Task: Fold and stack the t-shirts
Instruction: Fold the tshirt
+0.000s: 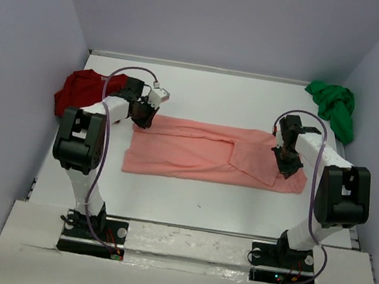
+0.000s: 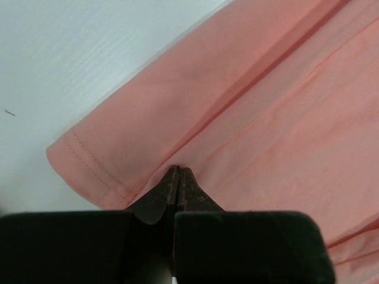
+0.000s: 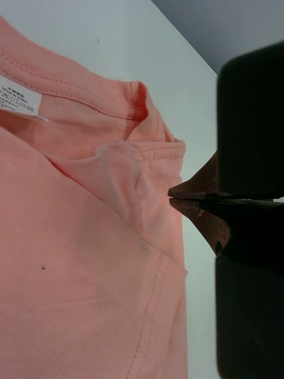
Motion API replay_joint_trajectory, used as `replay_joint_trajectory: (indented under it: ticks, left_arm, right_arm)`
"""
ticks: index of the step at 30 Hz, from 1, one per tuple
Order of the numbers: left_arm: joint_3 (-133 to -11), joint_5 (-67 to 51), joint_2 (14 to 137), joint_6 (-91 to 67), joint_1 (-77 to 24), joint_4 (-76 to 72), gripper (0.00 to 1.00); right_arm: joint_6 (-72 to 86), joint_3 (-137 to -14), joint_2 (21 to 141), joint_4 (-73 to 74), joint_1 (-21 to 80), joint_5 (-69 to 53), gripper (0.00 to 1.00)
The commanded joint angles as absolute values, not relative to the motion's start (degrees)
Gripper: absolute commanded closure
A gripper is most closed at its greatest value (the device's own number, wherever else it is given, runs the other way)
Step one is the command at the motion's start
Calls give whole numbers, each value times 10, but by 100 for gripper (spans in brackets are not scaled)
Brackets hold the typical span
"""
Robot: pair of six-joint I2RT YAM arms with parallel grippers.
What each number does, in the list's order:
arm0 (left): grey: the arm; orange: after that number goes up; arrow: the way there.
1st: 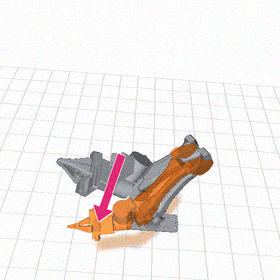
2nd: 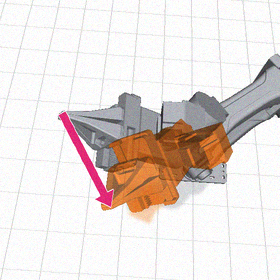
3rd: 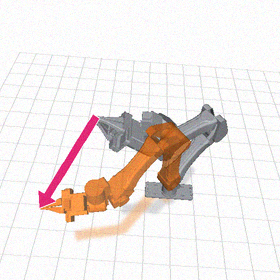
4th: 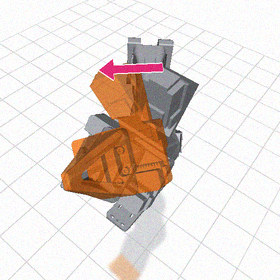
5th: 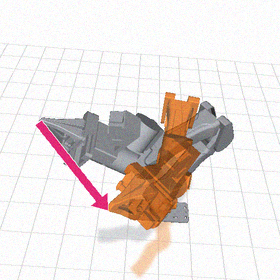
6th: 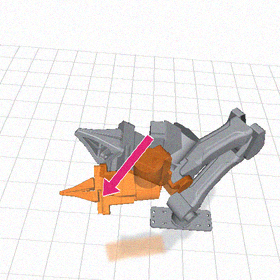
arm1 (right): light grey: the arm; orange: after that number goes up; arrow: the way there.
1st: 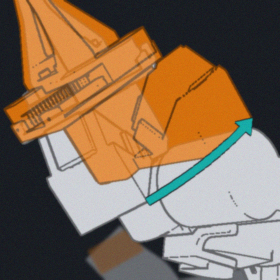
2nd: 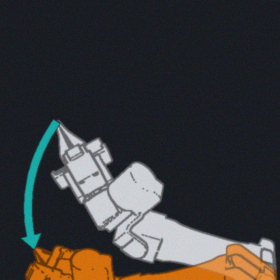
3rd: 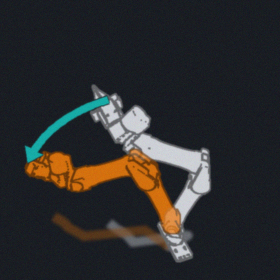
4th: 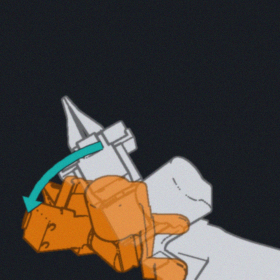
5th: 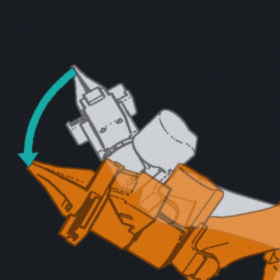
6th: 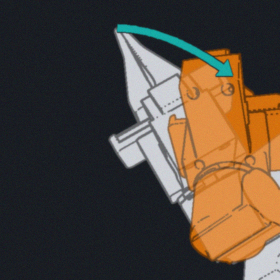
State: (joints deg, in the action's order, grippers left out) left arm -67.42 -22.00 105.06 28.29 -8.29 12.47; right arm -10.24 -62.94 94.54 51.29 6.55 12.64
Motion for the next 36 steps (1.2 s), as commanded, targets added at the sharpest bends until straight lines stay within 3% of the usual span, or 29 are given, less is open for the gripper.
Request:
replay_joint_trajectory:
  ticks: [1,6,22,36]
  left_arm:
    - [-698,-203,1068,271,-87,106,94]
    - [-708,-155,1104,268,-93,114,100]
    - [-671,-123,1078,312,-106,187,100]
    - [-596,-112,983,360,-124,286,100]
  right_arm:
    - [-99,-631,954,497,65,132,100]
    - [-101,-632,967,500,65,129,100]
    - [-97,-714,1097,476,60,70,100]
    - [-138,-996,1305,529,28,13,100]
